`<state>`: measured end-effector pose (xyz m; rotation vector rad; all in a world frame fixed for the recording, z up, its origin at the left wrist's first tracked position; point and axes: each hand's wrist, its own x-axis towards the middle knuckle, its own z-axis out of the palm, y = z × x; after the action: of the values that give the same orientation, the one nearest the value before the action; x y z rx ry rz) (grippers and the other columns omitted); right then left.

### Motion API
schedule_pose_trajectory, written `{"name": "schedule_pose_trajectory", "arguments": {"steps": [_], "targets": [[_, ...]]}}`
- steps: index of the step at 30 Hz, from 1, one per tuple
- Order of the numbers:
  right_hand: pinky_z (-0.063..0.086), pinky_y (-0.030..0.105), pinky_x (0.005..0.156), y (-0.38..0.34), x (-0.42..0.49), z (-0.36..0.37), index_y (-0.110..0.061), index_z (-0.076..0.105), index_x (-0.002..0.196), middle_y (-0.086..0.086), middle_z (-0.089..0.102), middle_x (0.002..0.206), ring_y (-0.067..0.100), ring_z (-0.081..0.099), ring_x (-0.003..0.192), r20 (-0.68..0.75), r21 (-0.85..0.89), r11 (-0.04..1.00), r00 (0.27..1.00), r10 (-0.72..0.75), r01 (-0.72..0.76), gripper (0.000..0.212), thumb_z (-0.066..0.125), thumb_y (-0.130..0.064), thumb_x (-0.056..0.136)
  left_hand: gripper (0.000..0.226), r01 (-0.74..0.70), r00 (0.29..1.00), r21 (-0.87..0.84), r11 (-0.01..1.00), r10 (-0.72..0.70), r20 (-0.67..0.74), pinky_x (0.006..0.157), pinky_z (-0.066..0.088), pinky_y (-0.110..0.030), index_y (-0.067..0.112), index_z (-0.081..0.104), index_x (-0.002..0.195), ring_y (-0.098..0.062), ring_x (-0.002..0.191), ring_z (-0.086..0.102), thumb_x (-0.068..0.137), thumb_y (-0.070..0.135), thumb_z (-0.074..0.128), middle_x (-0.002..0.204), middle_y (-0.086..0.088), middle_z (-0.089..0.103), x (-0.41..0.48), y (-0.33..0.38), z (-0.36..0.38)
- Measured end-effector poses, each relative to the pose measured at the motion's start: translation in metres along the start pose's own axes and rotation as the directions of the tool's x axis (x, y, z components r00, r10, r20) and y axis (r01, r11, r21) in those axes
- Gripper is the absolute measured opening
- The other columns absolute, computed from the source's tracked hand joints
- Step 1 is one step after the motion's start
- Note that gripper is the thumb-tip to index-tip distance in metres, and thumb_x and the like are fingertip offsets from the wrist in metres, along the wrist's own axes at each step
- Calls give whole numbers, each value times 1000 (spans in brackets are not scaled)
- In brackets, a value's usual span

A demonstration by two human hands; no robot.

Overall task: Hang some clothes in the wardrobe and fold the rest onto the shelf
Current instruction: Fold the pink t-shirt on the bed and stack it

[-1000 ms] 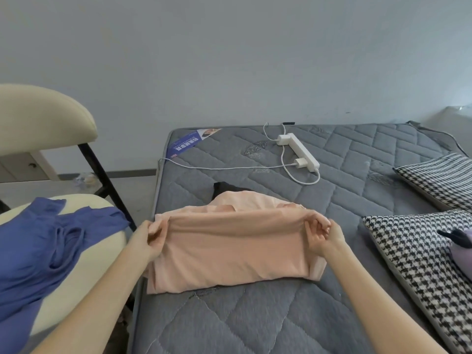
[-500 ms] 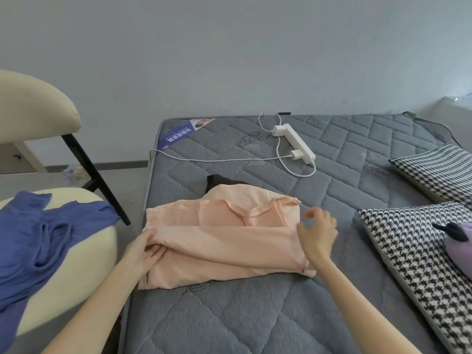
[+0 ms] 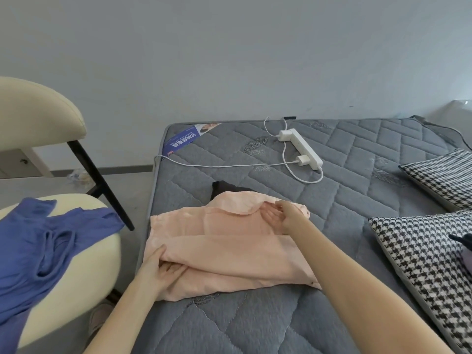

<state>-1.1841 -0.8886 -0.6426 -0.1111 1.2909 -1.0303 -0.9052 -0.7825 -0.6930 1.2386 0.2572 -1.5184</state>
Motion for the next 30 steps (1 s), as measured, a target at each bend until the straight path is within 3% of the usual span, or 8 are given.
{"name": "schedule_pose_trajectory", "arguments": {"steps": [3,6,8,10,12,16,24,30], "targets": [[52,36,90,-10,14,-13,-6,55,107,5,65,109,26,63,103,-24,40,996,996,-84,85,13,46,-8,98,44,-30,999,-17,999,30,-24,106,37,-48,8,38,141,-31,134,39,99,16,48,145,-16,40,8,3,-3],[53,32,74,-10,19,-29,-8,59,117,10,64,107,22,62,83,-113,-210,926,933,-342,314,27,51,-2,93,41,-46,998,-19,999,45,-37,107,38,-45,8,42,139,-29,131,44,99,15,48,142,-16,44,13,2,-6],[50,31,79,-8,16,-44,-10,62,114,8,64,109,20,59,90,-107,-555,681,772,-627,477,35,46,4,87,41,-48,998,-22,999,47,-34,106,39,-44,9,42,139,-28,130,45,98,16,49,141,-15,46,16,1,-5],[44,33,85,-6,14,-66,-18,61,110,2,60,116,20,51,111,-37,-796,399,620,-784,456,34,48,2,85,42,-47,998,-22,999,46,-35,106,39,-44,10,42,139,-27,129,46,98,18,49,140,-15,46,18,1,-5],[41,36,84,-5,15,-88,-22,58,112,2,52,123,24,38,122,-14,-902,282,631,-776,327,36,54,-1,84,42,-51,998,-19,999,50,-40,106,39,-44,10,42,139,-27,129,46,99,19,48,140,-15,47,19,0,-4],[44,38,86,-3,23,-108,-30,58,116,9,42,129,30,45,118,-4,-933,283,781,-625,221,37,59,-10,85,42,-51,997,-18,999,50,-60,107,39,-43,11,42,140,-27,129,46,99,19,47,141,-14,47,20,-1,-2],[39,31,78,-34,25,-88,-14,61,103,6,63,110,27,57,104,3,-829,365,656,-755,424,27,35,-7,97,42,-67,994,-31,997,64,-88,110,34,-41,9,38,142,-26,134,41,101,16,42,146,-11,42,18,2,6],[38,35,84,-56,35,-81,-6,52,118,15,41,131,31,51,106,-39,-929,284,698,-715,239,30,30,-9,99,42,-84,992,-23,996,81,-98,110,34,-41,8,37,142,-25,134,40,101,16,42,147,-11,41,19,4,8]]}}
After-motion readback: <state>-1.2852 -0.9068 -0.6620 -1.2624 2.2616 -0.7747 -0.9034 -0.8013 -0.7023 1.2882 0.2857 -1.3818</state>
